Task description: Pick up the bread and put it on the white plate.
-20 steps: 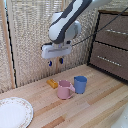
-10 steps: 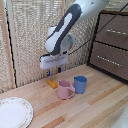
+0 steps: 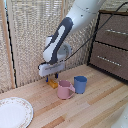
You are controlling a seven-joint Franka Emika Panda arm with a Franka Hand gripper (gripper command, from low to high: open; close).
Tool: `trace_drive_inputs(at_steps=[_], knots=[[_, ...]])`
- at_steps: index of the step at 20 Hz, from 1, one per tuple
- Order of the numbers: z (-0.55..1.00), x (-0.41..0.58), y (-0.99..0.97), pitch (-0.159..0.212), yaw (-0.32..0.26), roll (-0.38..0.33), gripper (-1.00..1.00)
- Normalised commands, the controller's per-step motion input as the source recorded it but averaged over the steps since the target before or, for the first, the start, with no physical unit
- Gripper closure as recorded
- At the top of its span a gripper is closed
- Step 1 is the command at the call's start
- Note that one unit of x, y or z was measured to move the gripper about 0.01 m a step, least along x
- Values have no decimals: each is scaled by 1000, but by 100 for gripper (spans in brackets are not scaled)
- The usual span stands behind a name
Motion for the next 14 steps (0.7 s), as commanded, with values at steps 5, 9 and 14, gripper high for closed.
trace_drive_inputs(at_steps=[5,9,14], knots=[[-104,5,-65,5,0,-6,100],[-62,14,-11,13,0,-1,100],[-124,94,1,1,0,-3,100]])
